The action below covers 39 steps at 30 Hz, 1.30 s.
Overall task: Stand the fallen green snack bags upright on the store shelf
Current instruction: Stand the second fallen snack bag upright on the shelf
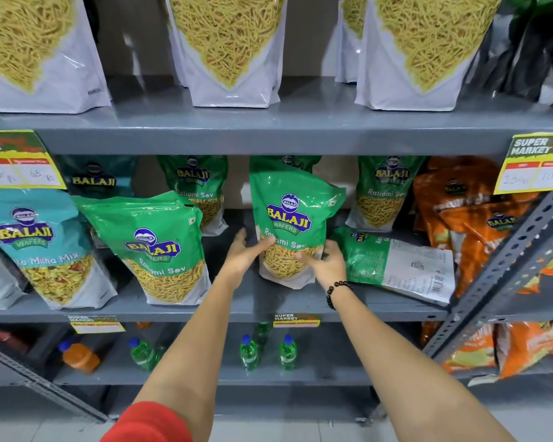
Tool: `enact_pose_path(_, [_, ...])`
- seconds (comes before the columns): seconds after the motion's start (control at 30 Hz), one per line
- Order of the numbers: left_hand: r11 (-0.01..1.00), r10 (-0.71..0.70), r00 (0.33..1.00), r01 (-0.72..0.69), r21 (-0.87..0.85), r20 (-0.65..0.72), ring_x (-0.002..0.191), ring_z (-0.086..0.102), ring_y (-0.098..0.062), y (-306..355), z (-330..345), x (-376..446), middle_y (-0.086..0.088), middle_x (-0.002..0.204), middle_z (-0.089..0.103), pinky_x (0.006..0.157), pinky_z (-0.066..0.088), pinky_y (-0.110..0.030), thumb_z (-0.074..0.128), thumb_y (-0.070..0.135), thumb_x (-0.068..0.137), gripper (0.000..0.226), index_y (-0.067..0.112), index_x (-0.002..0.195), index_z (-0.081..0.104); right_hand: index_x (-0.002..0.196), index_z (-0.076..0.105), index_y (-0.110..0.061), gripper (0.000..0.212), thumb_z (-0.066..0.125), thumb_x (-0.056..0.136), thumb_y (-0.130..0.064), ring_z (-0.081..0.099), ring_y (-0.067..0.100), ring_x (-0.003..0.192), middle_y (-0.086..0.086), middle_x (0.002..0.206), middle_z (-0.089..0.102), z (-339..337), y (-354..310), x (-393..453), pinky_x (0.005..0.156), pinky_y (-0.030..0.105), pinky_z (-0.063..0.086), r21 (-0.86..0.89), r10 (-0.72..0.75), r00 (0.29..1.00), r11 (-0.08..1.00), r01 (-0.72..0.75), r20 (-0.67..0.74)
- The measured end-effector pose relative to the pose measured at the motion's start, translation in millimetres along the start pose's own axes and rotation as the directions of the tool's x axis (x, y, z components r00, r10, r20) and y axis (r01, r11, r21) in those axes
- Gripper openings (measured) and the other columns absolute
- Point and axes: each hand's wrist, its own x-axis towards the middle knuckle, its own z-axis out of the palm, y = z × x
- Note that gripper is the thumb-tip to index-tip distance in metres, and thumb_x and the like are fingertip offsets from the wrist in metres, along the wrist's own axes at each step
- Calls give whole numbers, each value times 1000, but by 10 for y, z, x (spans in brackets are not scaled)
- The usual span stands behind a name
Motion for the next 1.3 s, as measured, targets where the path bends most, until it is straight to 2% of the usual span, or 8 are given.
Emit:
enact_pose_path(0.1, [999, 1, 996, -6, 46, 94, 137, 36, -24, 15, -21, 41, -12, 149, 38, 110, 35, -38, 81, 13, 67, 105, 8, 148, 15, 103, 58, -12, 33, 74, 73, -10, 62, 28, 102, 11, 105, 67, -48, 32, 71, 95, 47, 49, 23, -27, 998, 999, 26, 62])
enact_pose_path(0.27, [998, 48, 999, -49, 50, 22, 103, 66, -24, -122, -2, 0, -12, 115, 69, 89, 54, -38, 90, 19, 47, 75, 6, 113, 58, 113, 55, -12, 37, 65, 79, -1, 54, 21, 106, 2, 103, 60, -137, -134, -68, 81, 24, 41, 193, 29, 975, 978, -73, 222])
enact_pose_path(0.37, [995, 84, 996, -84, 56, -12, 98, 65, -22, -171, 28, -114, -7, 108, 68, 85, 53, -35, 90, 15, 52, 65, 9, 107, 54, 132, 42, -3, 52, 62, 84, -9, 46, 16, 108, 1, 110, 50, -175, -182, -133, 92, 24, 34, 244, 40, 967, 964, -103, 251])
enact_pose_path(0.6, [988, 107, 994, -106, 112, -5, 101, 65, -22, -210, 3, -249, -8, 112, 67, 87, 53, -36, 90, 19, 52, 74, 8, 113, 51, 133, 40, 0, 58, 65, 83, -14, 47, 18, 107, 2, 112, 49, -223, -159, -278, 91, 26, 34, 239, 26, 974, 968, -81, 226])
enact_pose_path(0.8, [986, 107, 994, -107, 125, 12, 103, 66, -23, -216, -57, -313, -11, 113, 69, 92, 54, -45, 90, 32, 40, 86, 8, 114, 54, 125, 49, -5, 48, 67, 82, -17, 50, 16, 103, -1, 106, 54, -211, -150, -380, 62, 7, 36, 211, 6, 977, 976, -52, 211])
enact_pose_path(0.97, [984, 109, 994, -110, 137, 12, 102, 65, -26, -208, -80, -347, -12, 111, 68, 89, 53, -40, 89, 18, 55, 66, 6, 111, 55, 121, 50, -7, 44, 67, 82, -18, 52, 14, 99, -3, 104, 55, -181, -138, -403, 58, 4, 36, 207, 7, 979, 977, -50, 205])
enact_pose_path(1.2, [981, 156, 986, -148, 122, -53, 105, 64, -27, -208, -48, -456, -7, 105, 66, 89, 53, -40, 87, 14, 59, 64, 6, 114, 56, 125, 50, -8, 49, 68, 81, -20, 55, -1, 86, 1, 114, 58, -173, -106, -382, 61, 3, 42, 171, 5, 974, 984, -45, 226])
enact_pose_path(1.3, [975, 221, 933, -217, 46, -285, 111, 53, -16, -105, 65, -654, -2, 118, 54, 94, 46, -32, 85, 25, 63, 78, 6, 128, 47, 136, 41, -8, 70, 70, 78, -33, 53, 14, 119, 6, 139, 50, -197, -76, -413, 98, 22, 44, 173, 3, 984, 984, -34, 175])
